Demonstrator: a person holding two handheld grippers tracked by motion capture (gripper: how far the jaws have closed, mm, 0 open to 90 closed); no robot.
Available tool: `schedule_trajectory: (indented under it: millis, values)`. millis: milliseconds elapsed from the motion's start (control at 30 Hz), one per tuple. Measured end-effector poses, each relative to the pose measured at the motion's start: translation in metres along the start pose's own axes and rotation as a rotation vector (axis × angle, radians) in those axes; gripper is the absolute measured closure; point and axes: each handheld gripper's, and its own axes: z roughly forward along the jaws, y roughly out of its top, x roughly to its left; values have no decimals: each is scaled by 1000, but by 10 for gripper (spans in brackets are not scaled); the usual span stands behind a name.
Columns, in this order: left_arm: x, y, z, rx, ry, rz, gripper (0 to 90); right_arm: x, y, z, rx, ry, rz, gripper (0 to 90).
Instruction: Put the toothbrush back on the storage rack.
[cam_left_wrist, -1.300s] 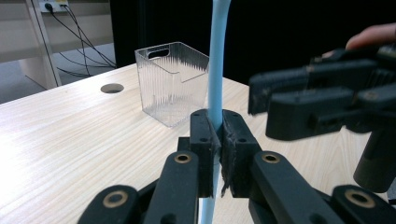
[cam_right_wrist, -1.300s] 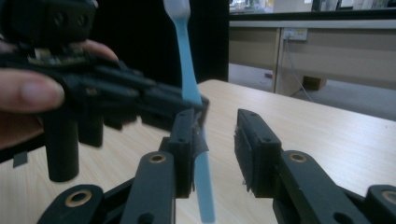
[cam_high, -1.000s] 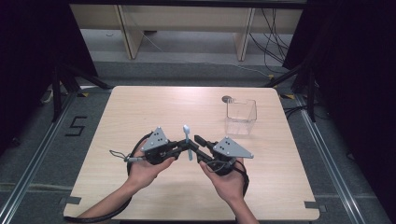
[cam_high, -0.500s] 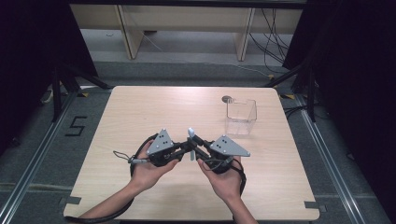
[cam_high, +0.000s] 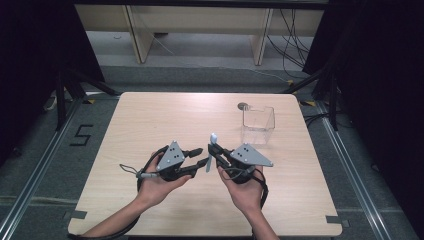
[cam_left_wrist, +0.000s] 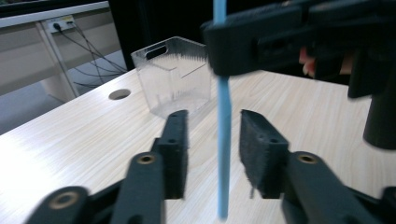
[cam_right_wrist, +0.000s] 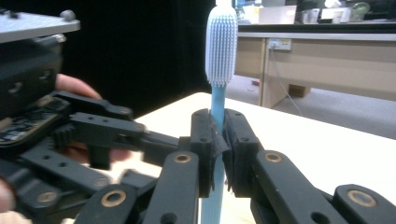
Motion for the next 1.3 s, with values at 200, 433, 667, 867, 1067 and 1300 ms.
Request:
schedule_trajectory:
  millis: [200,433,667,867,1067,1300]
  values:
    - [16,-19,-17,47,81,32,432,-9,-2,-6,19,-36,10,836]
    - [39,-41,-38,66,152,-1,379,-16,-5,-9,15,-55,-1,836]
    - [49,-60,-52,63,187,-42,367,-18,-8,-10,19,-67,13,836]
    - [55,-74,-61,50,219,-90,362,-22,-9,-12,5,-97,-23,836]
    - [57,-86,-67,27,242,-94,361,-24,-9,-15,15,-94,-8,835]
    - [56,-101,-67,-10,262,-100,352,-28,-8,-18,26,-113,-8,835]
